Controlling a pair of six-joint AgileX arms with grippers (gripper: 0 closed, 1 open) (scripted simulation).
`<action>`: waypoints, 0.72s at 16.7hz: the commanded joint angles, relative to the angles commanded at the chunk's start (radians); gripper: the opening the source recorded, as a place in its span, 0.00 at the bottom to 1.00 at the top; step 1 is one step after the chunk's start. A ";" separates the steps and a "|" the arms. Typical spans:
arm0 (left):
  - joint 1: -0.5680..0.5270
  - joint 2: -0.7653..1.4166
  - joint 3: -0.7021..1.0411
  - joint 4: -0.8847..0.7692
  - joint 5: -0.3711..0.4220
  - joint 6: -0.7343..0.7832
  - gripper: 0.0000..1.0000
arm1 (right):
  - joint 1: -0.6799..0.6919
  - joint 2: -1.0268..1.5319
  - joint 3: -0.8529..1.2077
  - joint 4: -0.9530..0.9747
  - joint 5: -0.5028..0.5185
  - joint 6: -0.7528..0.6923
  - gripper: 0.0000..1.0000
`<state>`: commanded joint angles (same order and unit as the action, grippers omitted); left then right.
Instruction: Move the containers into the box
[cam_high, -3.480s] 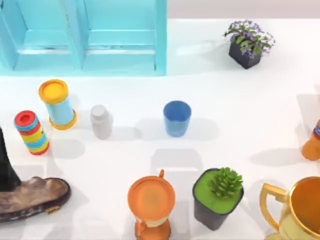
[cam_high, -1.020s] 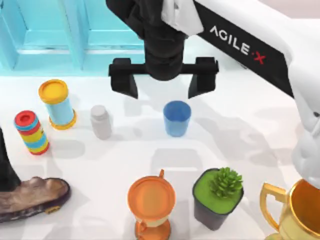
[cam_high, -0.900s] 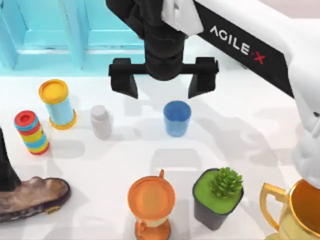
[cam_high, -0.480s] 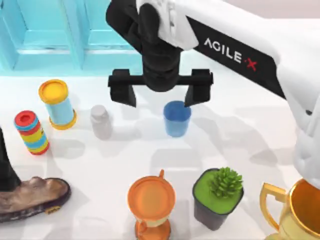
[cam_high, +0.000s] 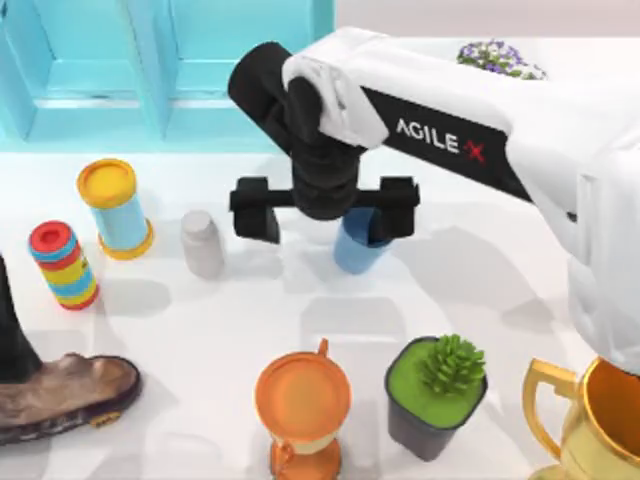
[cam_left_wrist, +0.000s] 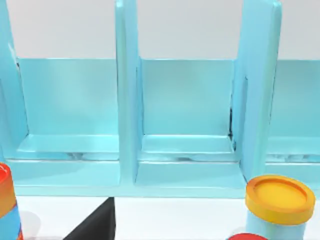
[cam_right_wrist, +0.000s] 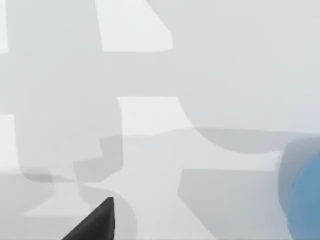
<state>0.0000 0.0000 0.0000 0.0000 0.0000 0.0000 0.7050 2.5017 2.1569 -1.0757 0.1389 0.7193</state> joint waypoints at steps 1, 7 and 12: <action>0.000 0.000 0.000 0.000 0.000 0.000 1.00 | 0.000 0.000 0.000 0.000 0.000 0.000 1.00; 0.000 0.000 0.000 0.000 0.000 0.000 1.00 | 0.000 0.000 0.000 0.000 0.000 0.000 0.70; 0.000 0.000 0.000 0.000 0.000 0.000 1.00 | 0.000 0.000 0.000 0.000 0.000 0.000 0.32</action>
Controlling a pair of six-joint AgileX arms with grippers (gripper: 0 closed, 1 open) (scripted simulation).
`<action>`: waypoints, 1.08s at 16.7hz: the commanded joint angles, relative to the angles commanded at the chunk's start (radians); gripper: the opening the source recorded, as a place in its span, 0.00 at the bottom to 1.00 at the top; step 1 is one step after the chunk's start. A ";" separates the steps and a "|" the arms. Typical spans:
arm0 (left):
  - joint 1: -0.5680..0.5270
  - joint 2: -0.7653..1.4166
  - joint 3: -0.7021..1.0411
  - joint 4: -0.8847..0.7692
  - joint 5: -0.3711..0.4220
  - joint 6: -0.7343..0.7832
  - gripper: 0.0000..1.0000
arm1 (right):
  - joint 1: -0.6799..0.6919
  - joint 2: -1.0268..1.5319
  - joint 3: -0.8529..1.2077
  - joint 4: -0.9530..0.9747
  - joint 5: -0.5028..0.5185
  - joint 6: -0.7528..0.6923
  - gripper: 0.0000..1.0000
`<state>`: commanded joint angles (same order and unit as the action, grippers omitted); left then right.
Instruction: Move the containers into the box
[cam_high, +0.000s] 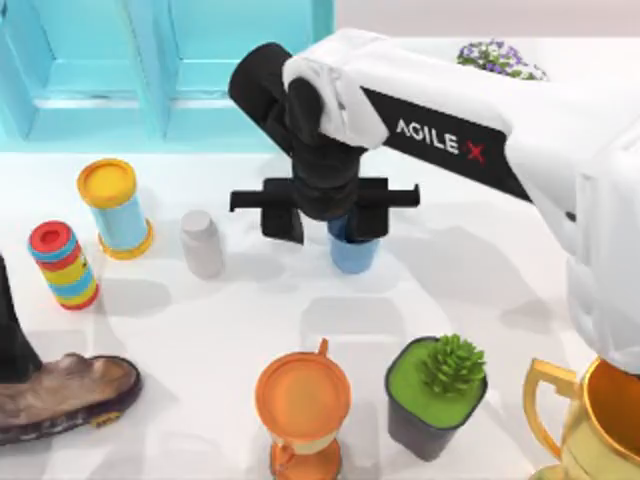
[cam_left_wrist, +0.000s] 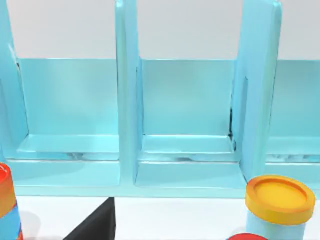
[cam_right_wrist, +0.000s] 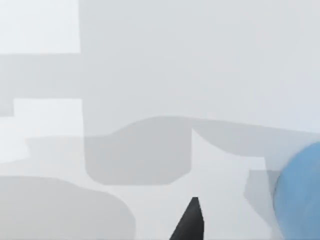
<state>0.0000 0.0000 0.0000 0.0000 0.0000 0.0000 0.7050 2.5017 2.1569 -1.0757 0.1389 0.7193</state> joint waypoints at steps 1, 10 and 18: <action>0.000 0.000 0.000 0.000 0.000 0.000 1.00 | 0.000 0.000 0.000 0.000 0.000 0.000 0.25; 0.000 0.000 0.000 0.000 0.000 0.000 1.00 | 0.000 0.000 0.000 0.000 0.000 0.000 0.00; 0.000 0.000 0.000 0.000 0.000 0.000 1.00 | 0.002 -0.099 -0.048 -0.036 -0.006 -0.042 0.00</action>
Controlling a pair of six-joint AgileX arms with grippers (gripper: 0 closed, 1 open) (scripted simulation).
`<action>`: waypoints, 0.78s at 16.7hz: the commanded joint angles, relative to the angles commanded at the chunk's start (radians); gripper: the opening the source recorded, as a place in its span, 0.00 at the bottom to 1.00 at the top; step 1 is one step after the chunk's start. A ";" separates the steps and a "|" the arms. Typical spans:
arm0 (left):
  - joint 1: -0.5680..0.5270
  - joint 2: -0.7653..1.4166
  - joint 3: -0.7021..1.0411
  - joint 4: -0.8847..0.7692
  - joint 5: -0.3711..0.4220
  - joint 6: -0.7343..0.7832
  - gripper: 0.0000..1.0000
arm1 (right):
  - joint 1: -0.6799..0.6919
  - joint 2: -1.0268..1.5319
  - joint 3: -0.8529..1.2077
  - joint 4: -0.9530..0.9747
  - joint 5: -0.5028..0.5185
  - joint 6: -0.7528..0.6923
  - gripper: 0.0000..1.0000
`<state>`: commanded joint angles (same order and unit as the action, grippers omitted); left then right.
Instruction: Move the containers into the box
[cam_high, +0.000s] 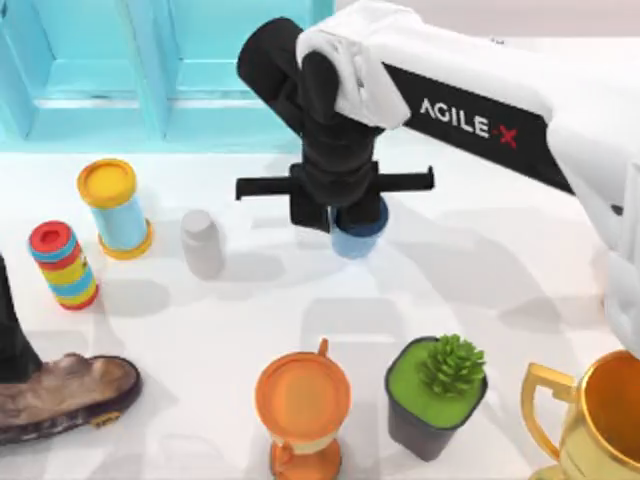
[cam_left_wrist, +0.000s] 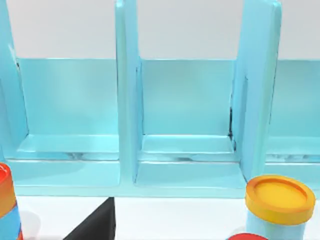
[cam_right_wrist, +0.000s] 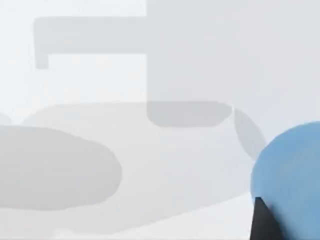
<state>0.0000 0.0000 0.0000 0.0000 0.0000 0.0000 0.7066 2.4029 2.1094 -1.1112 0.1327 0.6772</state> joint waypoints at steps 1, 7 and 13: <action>0.000 0.000 0.000 0.000 0.000 0.000 1.00 | -0.009 -0.035 -0.016 -0.013 -0.003 -0.016 0.00; 0.000 0.000 0.000 0.000 0.000 0.000 1.00 | -0.135 -0.206 -0.111 -0.088 -0.022 -0.112 0.00; 0.000 0.000 0.000 0.000 0.000 0.000 1.00 | -0.165 -0.230 -0.125 -0.099 -0.023 -0.129 0.00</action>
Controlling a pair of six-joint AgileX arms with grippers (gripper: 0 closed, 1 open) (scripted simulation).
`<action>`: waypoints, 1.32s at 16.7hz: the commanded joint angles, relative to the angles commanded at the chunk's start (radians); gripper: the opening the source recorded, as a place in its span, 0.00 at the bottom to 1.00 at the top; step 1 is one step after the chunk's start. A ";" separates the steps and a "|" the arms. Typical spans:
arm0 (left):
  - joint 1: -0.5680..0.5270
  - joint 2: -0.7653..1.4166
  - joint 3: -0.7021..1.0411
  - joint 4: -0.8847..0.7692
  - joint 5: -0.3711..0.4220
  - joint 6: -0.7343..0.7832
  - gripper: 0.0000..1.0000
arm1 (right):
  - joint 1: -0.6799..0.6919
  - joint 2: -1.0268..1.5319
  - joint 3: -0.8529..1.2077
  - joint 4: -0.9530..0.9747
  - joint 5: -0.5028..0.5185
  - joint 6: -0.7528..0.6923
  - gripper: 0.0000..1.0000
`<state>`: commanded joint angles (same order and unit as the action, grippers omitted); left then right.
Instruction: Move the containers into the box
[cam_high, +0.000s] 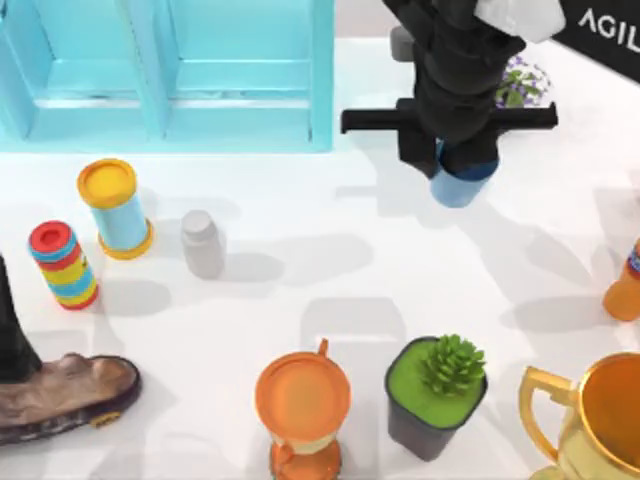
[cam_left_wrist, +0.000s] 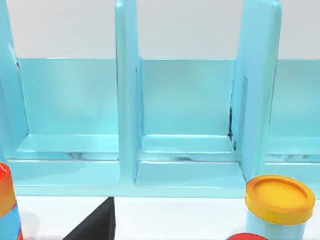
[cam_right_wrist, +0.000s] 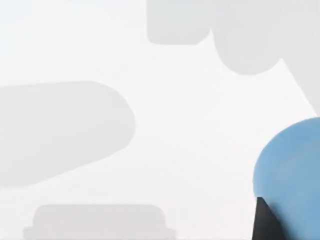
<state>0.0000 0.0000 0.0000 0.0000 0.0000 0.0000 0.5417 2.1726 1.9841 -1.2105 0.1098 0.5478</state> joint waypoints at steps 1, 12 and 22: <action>0.000 0.000 0.000 0.000 0.000 0.000 1.00 | -0.002 -0.001 -0.001 -0.001 0.000 -0.002 0.00; 0.000 0.000 0.000 0.000 0.000 0.000 1.00 | -0.570 -0.269 -0.206 -0.094 -0.013 -0.573 0.00; 0.000 0.000 0.000 0.000 0.000 0.000 1.00 | -0.868 -0.393 -0.369 -0.176 -0.065 -0.865 0.00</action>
<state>0.0000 0.0000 0.0000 0.0000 0.0000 0.0000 -0.3259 1.7792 1.6153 -1.3868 0.0450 -0.3176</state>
